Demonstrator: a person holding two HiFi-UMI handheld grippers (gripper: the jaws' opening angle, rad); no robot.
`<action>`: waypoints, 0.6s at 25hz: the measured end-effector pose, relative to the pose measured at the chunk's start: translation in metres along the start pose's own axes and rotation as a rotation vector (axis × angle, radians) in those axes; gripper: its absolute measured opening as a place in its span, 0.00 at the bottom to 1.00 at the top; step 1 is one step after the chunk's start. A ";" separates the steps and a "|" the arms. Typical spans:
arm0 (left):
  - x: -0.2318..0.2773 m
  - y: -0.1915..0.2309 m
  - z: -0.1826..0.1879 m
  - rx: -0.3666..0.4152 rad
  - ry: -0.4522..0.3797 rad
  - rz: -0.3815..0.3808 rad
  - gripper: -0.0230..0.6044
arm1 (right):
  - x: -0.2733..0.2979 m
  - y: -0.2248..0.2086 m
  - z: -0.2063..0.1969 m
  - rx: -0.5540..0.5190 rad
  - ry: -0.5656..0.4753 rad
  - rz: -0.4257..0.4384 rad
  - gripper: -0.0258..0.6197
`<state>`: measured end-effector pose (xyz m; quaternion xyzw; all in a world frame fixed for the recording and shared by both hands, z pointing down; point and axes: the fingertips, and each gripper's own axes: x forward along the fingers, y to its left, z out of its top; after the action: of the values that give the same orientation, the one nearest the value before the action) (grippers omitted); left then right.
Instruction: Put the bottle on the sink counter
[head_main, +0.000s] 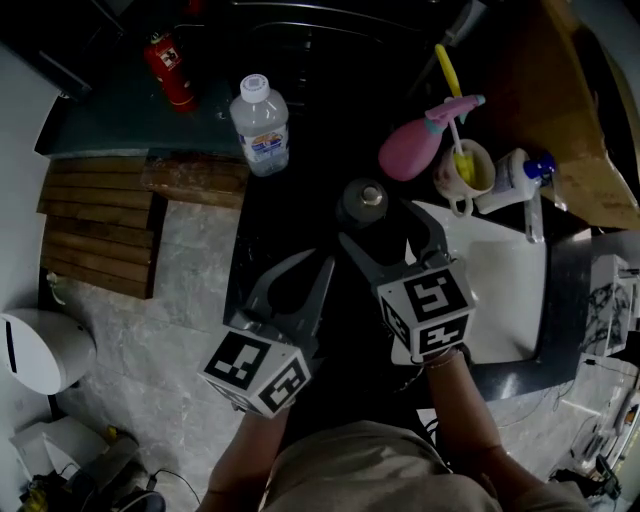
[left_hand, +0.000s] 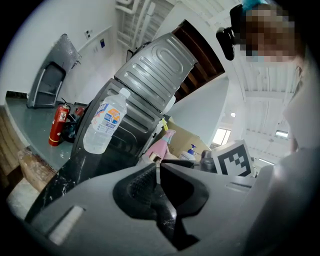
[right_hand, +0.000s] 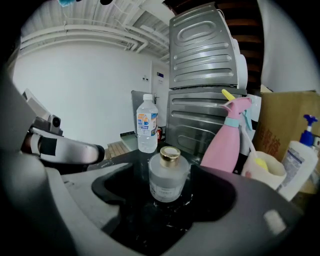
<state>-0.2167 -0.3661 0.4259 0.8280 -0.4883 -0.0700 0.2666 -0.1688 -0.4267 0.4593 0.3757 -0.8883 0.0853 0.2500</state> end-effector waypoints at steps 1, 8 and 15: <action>-0.004 -0.003 0.000 0.000 -0.006 0.010 0.05 | -0.005 0.001 -0.001 0.003 -0.001 0.004 0.58; -0.028 -0.038 -0.006 0.025 -0.030 0.043 0.05 | -0.051 0.015 0.007 0.010 -0.081 0.075 0.58; -0.053 -0.077 -0.005 0.070 -0.055 0.060 0.05 | -0.110 0.032 0.031 0.117 -0.219 0.158 0.58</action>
<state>-0.1826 -0.2903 0.3831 0.8197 -0.5221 -0.0677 0.2256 -0.1378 -0.3455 0.3780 0.3258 -0.9305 0.1149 0.1218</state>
